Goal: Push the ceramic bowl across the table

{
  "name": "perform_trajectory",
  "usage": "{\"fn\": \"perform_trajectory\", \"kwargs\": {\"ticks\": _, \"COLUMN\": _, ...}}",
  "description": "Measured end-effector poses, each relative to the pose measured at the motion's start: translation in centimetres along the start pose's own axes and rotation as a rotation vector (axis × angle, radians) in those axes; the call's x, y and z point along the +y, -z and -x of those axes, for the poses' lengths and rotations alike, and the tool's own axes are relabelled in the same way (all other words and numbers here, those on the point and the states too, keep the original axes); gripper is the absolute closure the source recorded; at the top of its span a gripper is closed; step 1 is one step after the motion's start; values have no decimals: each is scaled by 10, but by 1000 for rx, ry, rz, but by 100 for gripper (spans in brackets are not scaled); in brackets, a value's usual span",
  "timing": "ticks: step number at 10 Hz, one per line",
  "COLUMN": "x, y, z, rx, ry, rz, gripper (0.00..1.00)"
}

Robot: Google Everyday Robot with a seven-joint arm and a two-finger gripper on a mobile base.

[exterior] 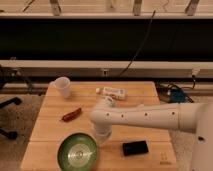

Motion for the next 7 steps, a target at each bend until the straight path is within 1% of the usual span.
{"fn": "perform_trajectory", "kwargs": {"ticks": 4, "x": -8, "y": 0, "z": 21, "rx": -1, "ry": 60, "rz": 5, "gripper": 99}}
{"fn": "perform_trajectory", "kwargs": {"ticks": 7, "x": -15, "y": -3, "z": 40, "rx": -6, "ry": 120, "rz": 21, "gripper": 99}}
